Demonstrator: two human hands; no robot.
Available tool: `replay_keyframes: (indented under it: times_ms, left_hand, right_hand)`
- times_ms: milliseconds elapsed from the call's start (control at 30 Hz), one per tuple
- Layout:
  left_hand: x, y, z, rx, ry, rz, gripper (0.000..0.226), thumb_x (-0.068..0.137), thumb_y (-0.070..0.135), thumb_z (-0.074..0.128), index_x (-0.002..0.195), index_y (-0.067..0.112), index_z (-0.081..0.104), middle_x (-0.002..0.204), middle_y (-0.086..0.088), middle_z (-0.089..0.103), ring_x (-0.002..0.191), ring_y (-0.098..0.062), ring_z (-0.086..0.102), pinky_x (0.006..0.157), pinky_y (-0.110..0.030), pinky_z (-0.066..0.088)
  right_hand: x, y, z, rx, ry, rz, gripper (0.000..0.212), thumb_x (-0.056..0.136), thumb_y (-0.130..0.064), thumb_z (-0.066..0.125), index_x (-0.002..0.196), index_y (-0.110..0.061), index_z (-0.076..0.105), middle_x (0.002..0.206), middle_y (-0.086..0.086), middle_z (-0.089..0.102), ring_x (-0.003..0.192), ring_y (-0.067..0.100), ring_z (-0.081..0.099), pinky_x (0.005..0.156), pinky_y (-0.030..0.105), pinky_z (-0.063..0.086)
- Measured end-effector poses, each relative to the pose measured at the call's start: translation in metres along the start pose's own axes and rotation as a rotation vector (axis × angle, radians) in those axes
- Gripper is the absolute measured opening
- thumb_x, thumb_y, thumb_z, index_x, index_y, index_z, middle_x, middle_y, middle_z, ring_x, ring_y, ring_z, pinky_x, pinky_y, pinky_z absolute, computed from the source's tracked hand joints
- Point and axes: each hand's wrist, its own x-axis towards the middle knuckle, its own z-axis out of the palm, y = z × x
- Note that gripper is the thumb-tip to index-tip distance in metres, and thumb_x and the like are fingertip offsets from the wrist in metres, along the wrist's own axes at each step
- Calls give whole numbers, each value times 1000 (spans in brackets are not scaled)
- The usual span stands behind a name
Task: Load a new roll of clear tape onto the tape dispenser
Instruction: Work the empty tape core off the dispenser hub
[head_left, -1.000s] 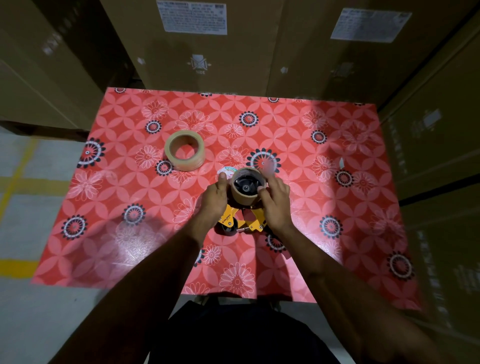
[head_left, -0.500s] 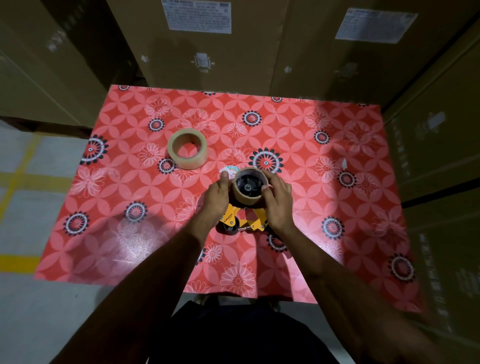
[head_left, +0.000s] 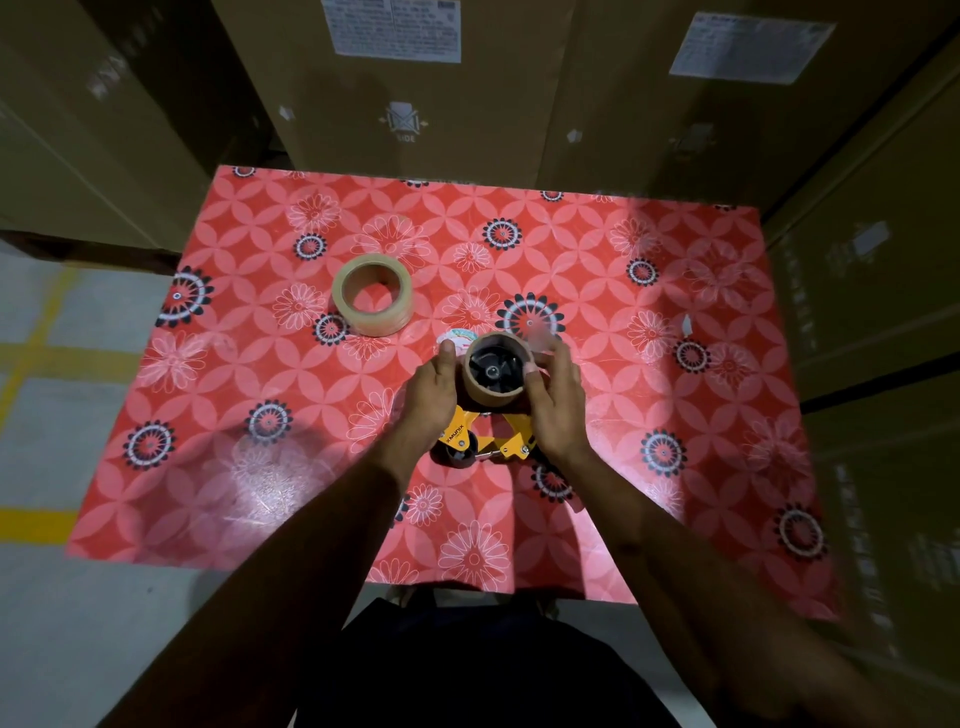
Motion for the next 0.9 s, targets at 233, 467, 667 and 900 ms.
replay_keyframes:
  times_ms: [233,467,667,900]
  left_hand:
    - [1,-7,-1,36,19,-13,86,85,88,11,68,20,61,68,-7,66,64,-29,61,72,-35,42]
    - [4,-11,-2,-4,24,-3,101,69,103,9,99,31,74,98,1,79,98,-24,72,94,-52,57]
    - [-3,-4,-1,4,65,39,95,64,104,7,54,25,59,60,-1,63,59,-25,57,71,-40,48]
    - [-4,-1,0,-33,9,82,99,76,96,12,105,26,74,98,3,77,91,-21,71,78,-35,55]
  right_hand:
    - [5,-2,-1,1,-15,49,49,97,-35,41,138,-17,61,122,3,52,120,23,38,99,39,36]
    - [-2,-6,-5,31,5,31,49,98,-53,42,130,-17,55,124,8,58,104,0,47,93,35,46]
    - [4,-7,-5,-41,-53,16,55,95,-37,45,148,-23,51,139,7,53,124,18,37,99,32,29]
    - [-1,-5,-5,4,-88,27,69,91,-65,43,141,-18,44,130,1,53,126,23,45,104,47,46]
